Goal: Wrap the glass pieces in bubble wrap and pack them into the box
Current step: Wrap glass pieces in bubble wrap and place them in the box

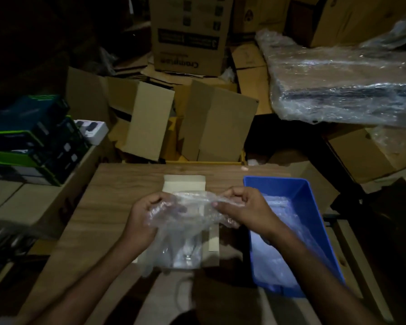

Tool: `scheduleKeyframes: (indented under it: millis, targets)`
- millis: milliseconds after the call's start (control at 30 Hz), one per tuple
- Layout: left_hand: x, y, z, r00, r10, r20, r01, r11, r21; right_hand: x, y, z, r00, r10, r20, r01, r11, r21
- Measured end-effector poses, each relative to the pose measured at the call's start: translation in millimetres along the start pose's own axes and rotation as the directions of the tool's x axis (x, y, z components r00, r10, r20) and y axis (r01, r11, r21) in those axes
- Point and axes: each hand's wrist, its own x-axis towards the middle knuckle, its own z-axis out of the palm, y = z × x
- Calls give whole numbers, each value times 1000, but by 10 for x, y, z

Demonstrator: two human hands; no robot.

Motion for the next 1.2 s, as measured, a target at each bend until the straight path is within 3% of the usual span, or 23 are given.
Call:
scheduleKeyframes:
  millis: [33,100,133,167,200,367,433,567,667,800,900,967,1033,1100,1200]
  targets:
    - [0,-19,9,992,-122,-38,118,988,-104,24,19,34,993,81,90,-102,958,268]
    - [-6,-79,5,937,-349,-27,325,895,-307,22,111,163,940,194,282,-338,654,677]
    - [-11,-113,-10,893,-450,-32,409,839,-359,-4,202,247,906,245,345,-423,516,745]
    - [-14,-146,-33,842,-537,-50,479,787,-389,-41,307,351,882,273,385,-471,461,752]
    - [-19,-192,-65,793,-605,-69,533,745,-402,-87,394,449,872,277,405,-490,482,726]
    - [-144,-307,-135,599,-800,9,710,526,-469,-149,502,836,905,266,332,-403,785,470]
    - [-177,-374,-166,622,-783,13,712,559,-426,-111,450,916,909,323,264,-409,814,413]
    - [-200,-449,-255,694,-720,-5,665,644,-378,-64,481,979,939,342,-26,-329,920,215]
    - [-182,-511,-355,636,-764,110,735,555,-390,-37,560,972,928,372,-37,-354,906,231]
    - [-146,-617,-507,527,-837,145,797,428,-426,-64,617,852,915,368,166,-395,731,557]
    - [-232,-732,-593,566,-824,1,792,543,-280,-105,643,816,921,360,146,-380,751,541]
    - [-312,-785,-621,660,-744,-103,709,662,-245,-149,687,808,911,410,-50,-342,817,464]
    - [-373,-808,-653,761,-633,-143,590,766,-254,-199,726,757,915,359,-183,-269,882,387]
    - [-406,-818,-709,825,-560,-79,525,810,-264,-232,784,671,957,233,-173,-180,944,277]
    - [-382,-857,-878,854,-510,105,517,805,-292,-214,822,556,990,138,-15,-134,978,161]
